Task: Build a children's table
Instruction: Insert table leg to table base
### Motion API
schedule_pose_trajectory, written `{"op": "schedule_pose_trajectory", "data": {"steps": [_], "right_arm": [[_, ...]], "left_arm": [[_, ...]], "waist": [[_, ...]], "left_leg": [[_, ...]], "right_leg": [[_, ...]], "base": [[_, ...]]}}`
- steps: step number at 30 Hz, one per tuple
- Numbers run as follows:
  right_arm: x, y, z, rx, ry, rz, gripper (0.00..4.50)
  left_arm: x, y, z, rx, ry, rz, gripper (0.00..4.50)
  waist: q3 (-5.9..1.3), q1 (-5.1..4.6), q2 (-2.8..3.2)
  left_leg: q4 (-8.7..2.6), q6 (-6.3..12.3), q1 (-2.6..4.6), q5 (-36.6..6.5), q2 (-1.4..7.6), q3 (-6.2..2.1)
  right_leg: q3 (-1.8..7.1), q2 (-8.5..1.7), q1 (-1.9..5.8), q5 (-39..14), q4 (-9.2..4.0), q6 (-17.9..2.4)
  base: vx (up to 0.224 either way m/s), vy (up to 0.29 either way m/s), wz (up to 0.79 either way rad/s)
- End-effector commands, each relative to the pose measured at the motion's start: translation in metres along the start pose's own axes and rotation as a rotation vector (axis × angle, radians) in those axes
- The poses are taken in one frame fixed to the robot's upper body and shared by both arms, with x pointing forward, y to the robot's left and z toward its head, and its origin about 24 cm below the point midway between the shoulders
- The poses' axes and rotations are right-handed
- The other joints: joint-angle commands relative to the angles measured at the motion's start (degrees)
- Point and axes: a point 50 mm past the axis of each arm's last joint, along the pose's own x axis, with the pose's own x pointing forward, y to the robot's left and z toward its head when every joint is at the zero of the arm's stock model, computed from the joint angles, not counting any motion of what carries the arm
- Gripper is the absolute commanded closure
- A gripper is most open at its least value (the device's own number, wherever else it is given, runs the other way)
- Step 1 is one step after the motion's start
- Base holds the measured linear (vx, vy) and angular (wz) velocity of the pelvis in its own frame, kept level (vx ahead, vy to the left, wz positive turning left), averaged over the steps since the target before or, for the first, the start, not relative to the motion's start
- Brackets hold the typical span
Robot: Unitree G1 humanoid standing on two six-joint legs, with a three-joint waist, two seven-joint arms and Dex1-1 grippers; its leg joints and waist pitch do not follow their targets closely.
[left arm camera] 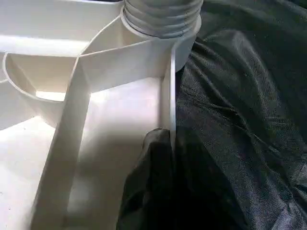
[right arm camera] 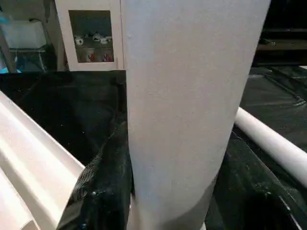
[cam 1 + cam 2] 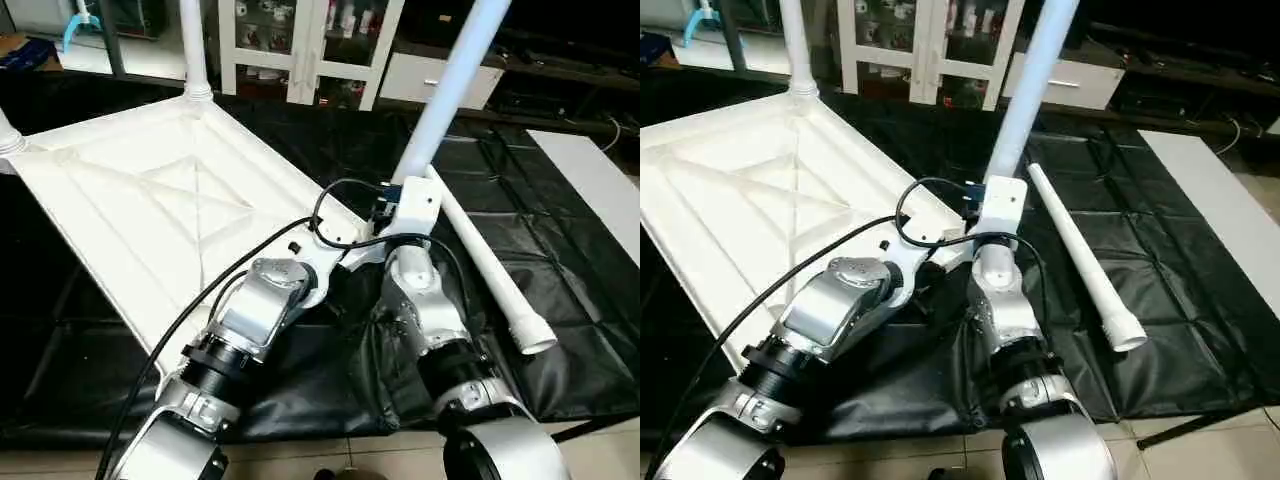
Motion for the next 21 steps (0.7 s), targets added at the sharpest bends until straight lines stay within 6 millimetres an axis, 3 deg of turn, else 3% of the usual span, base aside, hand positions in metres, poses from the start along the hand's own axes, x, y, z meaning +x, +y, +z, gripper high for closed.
{"op": "schedule_pose_trajectory", "data": {"steps": [1, 4, 11, 12, 13, 16, 17, 18, 19, 21], "right_arm": [[-0.021, -0.027, -0.068, -0.050, 0.292, -0.105, 2.68], [-0.019, -0.021, -0.062, -0.033, 0.254, -0.074, 2.68], [-0.016, -0.010, -0.058, -0.037, 0.220, -0.007, 2.68], [-0.016, -0.010, -0.057, -0.034, 0.217, -0.003, 2.12], [-0.016, -0.010, -0.057, -0.032, 0.213, -0.002, 1.98], [-0.015, -0.010, -0.056, -0.030, 0.203, 0.006, 1.78], [-0.015, -0.009, -0.055, -0.030, 0.203, 0.006, 1.64], [-0.015, -0.009, -0.055, -0.030, 0.199, 0.011, 1.55], [-0.014, -0.009, -0.053, -0.028, 0.193, 0.017, 1.51], [-0.013, -0.007, -0.050, -0.026, 0.177, 0.041, 1.33]], "left_arm": [[-0.013, 0.016, 0.013, -0.009, -0.063, 0.095, 4.50], [-0.013, 0.017, 0.011, -0.009, -0.055, 0.101, 4.50], [-0.014, 0.019, 0.009, -0.012, -0.048, 0.107, 4.50], [-0.013, 0.019, 0.009, -0.012, -0.047, 0.107, 4.50], [-0.013, 0.019, 0.009, -0.013, -0.046, 0.106, 4.50], [-0.014, 0.019, 0.008, -0.014, -0.044, 0.105, 4.50], [-0.014, 0.019, 0.008, -0.014, -0.044, 0.105, 4.50], [-0.014, 0.019, 0.008, -0.015, -0.043, 0.104, 4.50], [-0.014, 0.019, 0.008, -0.015, -0.042, 0.104, 4.50], [-0.013, 0.021, 0.007, -0.012, -0.039, 0.106, 4.50]], "waist": [[-2.24, 0.54, 1.61], [-2.25, 0.50, 1.62], [-2.35, 0.49, 1.53], [-2.33, 0.47, 1.53], [-2.27, 0.46, 1.52], [-2.51, 0.59, 1.59], [-2.88, 0.83, 1.22], [-2.76, 0.90, 1.22], [-2.84, 1.00, 1.37], [-2.60, 0.85, 1.33]], "left_leg": [[-3.91, 0.15, 0.38, -12.7, 1.18, 0.06], [-3.94, -0.56, 0.32, -13.3, 1.18, -0.04], [-3.74, 0.23, 0.25, -11.6, 1.07, 0.05], [-3.75, 0.27, 0.19, -11.3, 1.05, 0.04], [-3.75, 0.33, 0.18, -11.6, 1.02, 0.06], [-3.43, 0.87, 0.42, -11.0, 1.04, 0.27], [-3.16, 1.28, 0.20, -8.2, 0.95, 0.27], [-3.00, 2.59, -0.18, -6.1, 0.74, 0.37], [-2.85, 3.17, -0.06, -5.4, 0.77, 0.47], [-2.85, 4.35, 0.03, -6.8, 0.91, 0.68]], "right_leg": [[1.88, -2.71, 2.19, -9.0, -2.70, -10.3], [1.88, -2.67, 2.15, -10.2, -2.75, -9.7], [1.91, -2.55, 2.35, -7.9, -2.38, -10.5], [1.91, -2.54, 2.39, -7.8, -2.36, -10.5], [1.93, -2.50, 2.36, -8.2, -2.45, -10.5], [2.06, -2.49, 2.29, -6.5, -2.25, -11.7], [2.06, -2.42, 2.80, -3.2, -1.62, -12.1], [2.18, -2.33, 2.84, -0.6, -1.25, -12.5], [2.22, -2.37, 2.75, 0.5, -1.14, -12.8], [2.13, -2.35, 2.53, -0.8, -1.31, -13.6]], "base": [[0.000, 0.000, 0.00], [0.000, 0.000, 0.00], [0.000, 0.000, 0.00], [0.000, 0.000, 0.00], [0.000, 0.000, 0.00], [0.000, 0.000, 0.00], [0.000, 0.000, 0.00], [0.000, 0.000, 0.00], [0.000, 0.000, 0.00], [0.000, 0.000, 0.00]]}}
